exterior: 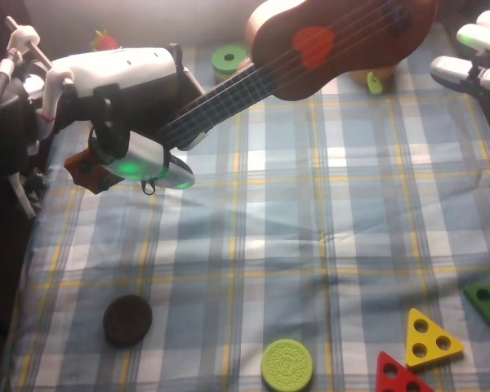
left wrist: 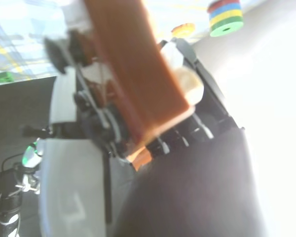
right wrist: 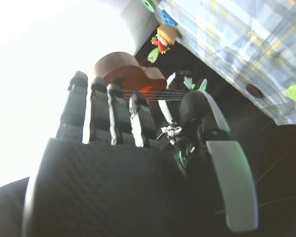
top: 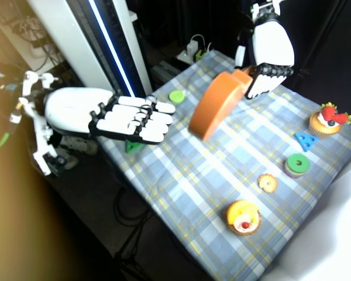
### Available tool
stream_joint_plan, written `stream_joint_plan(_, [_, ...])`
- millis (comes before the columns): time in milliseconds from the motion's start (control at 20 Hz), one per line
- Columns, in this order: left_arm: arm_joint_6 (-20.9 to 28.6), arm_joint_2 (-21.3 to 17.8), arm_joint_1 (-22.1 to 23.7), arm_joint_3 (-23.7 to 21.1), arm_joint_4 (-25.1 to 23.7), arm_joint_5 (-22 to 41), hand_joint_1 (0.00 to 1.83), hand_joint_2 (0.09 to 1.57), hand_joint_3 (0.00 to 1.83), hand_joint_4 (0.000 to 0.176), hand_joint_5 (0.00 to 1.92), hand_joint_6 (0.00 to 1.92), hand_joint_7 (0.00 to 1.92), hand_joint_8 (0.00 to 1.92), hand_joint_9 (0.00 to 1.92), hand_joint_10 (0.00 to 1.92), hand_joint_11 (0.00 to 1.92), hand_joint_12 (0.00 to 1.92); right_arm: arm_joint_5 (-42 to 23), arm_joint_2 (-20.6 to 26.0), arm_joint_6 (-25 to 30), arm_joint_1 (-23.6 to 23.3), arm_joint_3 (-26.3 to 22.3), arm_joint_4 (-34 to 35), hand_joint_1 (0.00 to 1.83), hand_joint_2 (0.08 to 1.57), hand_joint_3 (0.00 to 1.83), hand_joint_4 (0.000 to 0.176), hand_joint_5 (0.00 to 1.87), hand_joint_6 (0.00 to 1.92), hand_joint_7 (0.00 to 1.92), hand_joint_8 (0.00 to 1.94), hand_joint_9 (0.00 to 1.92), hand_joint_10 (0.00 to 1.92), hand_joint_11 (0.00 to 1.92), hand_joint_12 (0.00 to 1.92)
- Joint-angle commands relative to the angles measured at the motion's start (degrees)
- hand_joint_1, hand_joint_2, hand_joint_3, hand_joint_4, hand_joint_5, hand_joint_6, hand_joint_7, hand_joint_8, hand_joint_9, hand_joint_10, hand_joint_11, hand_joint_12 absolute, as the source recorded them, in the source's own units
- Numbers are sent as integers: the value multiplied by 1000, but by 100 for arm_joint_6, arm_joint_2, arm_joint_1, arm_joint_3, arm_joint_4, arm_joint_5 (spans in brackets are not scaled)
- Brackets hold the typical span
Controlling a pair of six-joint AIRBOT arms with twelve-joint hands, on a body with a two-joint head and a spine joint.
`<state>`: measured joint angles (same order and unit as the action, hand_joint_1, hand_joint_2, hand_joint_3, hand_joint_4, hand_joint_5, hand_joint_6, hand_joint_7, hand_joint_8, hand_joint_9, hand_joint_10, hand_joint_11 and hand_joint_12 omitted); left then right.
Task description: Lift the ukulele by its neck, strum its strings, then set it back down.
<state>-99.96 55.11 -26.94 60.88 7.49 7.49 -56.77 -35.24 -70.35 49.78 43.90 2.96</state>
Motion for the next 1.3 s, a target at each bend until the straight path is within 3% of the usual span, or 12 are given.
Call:
stream_joint_plan(0, [74,-4,106,10,21,602,1435,1164,6,0,1016,1921,1198,1921,1298,1921,1394,1921,-716,16,-15,-71,13,44,423,1400,0,70,0,0,0,0,0,0,0,0])
stream_joint_plan(200, [153,-5,194,67,20,499,1404,1163,5,0,971,1921,1118,1921,1225,1921,1358,1921,-716,16,-15,-71,13,42,337,1390,0,90,0,0,0,0,0,0,0,0])
stream_joint_plan(350, [203,-1,263,105,19,381,1491,1136,0,0,1035,1921,1182,1921,1284,1921,1413,1921,-716,16,-15,-71,14,41,318,1408,4,52,0,0,0,0,0,0,0,0])
stream_joint_plan(400, [203,7,311,124,8,278,1471,1129,0,0,1068,1921,1185,1921,1263,1921,1374,1921,-715,16,-15,-71,14,41,344,1384,0,97,0,0,0,0,0,0,0,0])
stream_joint_plan(550, [200,50,586,254,-30,-294,1492,1119,0,0,1109,1921,1182,1921,1235,1921,1337,1921,-714,16,-15,-71,21,40,270,1383,0,69,0,0,0,0,0,0,0,0])
stream_joint_plan(650, [198,57,829,333,-31,-634,1469,1128,0,0,1124,1921,1187,1921,1252,1921,1358,1921,-713,14,-15,-71,21,39,236,1395,2,97,0,0,0,0,0,0,0,0])
stream_joint_plan(750, [195,67,991,388,-33,-870,1431,1132,0,0,1182,1921,1249,1921,1308,1921,1427,1921,-713,12,-15,-71,21,39,196,1400,4,89,0,0,0,0,0,0,0,0])
stream_joint_plan(900, [194,198,1206,592,-11,-1202,1386,1154,1,0,1218,1921,1295,1921,1367,1921,1501,1921,-715,-8,-15,-72,27,39,203,1373,0,122,0,0,0,0,0,0,0,0])
stream_joint_plan(1000, [194,250,1261,659,24,-1262,1420,1147,0,0,1207,1921,1292,1921,1369,1921,1500,1921,-715,-12,-14,-72,29,41,204,1404,8,84,0,0,0,0,0,0,0,0])
stream_joint_plan(1100, [194,350,1351,780,39,-1483,1395,1156,1,0,1207,1921,1296,1921,1374,1921,1507,1921,-715,-15,-14,-73,32,42,214,1368,0,128,0,0,0,0,0,0,0,0])
stream_joint_plan(1150, [194,393,1410,842,59,-1592,1377,1160,3,0,1196,1921,1278,1921,1350,1921,1483,1921,-715,-20,-14,-75,35,42,210,1376,0,108,0,0,0,0,0,0,0,0])
stream_joint_plan(1250, [190,492,1508,999,171,-1768,1397,1153,0,0,1171,1921,1263,1921,1343,1921,1483,1921,-716,-32,-14,-84,43,43,221,1369,0,120,0,0,0,0,0,0,0,0])
